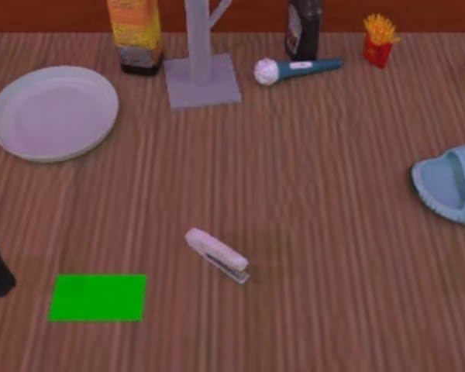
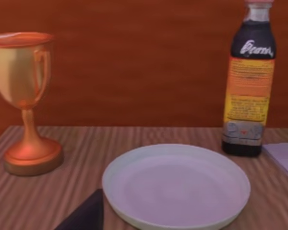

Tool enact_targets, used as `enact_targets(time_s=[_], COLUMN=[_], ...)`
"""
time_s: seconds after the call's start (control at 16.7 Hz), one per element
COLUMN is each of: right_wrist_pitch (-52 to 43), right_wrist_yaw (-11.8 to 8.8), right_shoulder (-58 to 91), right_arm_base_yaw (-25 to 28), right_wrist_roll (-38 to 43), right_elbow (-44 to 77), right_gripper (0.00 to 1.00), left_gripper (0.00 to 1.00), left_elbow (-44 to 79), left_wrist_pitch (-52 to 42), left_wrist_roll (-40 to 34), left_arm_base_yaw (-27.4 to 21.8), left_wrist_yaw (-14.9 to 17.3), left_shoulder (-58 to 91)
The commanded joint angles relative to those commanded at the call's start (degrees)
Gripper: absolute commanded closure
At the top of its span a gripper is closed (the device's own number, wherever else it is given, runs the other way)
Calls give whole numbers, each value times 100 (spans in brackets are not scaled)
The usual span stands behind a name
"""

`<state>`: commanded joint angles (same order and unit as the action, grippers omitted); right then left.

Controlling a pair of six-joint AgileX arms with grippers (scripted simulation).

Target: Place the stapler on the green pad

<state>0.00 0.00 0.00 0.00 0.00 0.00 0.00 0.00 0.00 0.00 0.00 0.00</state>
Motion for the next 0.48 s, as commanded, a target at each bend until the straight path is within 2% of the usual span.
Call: enact_targets(time_s=[0.24, 0.48], right_wrist_pitch=[0, 0], right_wrist_yaw=[0, 0], right_shoulder=[0, 0], right_arm_base_yaw=[0, 0], right_wrist_roll=[0, 0], right_elbow=[0, 0], right_gripper=[0, 0], left_gripper=[0, 0], left_elbow=[175, 1244], left_wrist_pitch=[-134, -895], left_wrist_roll=[-172, -1164], left_arm_base_yaw=[-87, -526], left_wrist_yaw=[11, 26], left_shoulder=[175, 1259])
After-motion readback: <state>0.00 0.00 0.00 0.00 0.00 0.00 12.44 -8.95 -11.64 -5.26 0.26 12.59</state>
